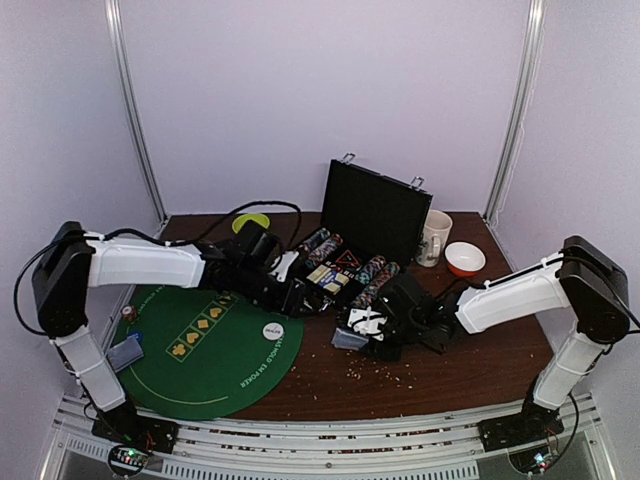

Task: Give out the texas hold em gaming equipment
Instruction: Pick up the poker card from the face-down deck piles.

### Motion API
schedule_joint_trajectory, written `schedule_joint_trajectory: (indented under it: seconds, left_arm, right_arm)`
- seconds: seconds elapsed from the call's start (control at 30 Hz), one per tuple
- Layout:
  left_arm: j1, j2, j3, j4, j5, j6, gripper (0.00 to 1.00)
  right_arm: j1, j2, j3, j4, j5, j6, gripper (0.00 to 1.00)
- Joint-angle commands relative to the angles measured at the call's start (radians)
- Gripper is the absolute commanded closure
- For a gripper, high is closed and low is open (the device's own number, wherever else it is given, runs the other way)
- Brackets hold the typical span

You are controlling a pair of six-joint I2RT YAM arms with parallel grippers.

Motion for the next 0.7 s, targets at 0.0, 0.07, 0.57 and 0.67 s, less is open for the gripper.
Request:
schedule_joint_trajectory:
  seconds: [0.0,0.07,0.57,0.67]
  left_arm:
    - [-0.049,0.148,0.08,0.241,0.151,-0.027,0.34]
    - [-0.05,0.184,0.087,0.242,0.139,-0.048,0.38]
    - [-0.076,0.37,0.132,0.252,0.167,-0.043,0.46]
    - [-0.076,0.38,0.139,0.219,0.144,-0.04,0.55]
  right_arm:
    - [-0.002,-0.034,-0.02,0.055,0.012,0.01,0.47]
    - [-0.001,-0.036,-0.023,0.064,0.011,0.013,0.47]
    - [-0.002,-0.005,-0.015,0.092,-0.005,0.023,0.47]
    - [-0.002,0.004,-0.01,0.091,-0.013,0.024,0.47]
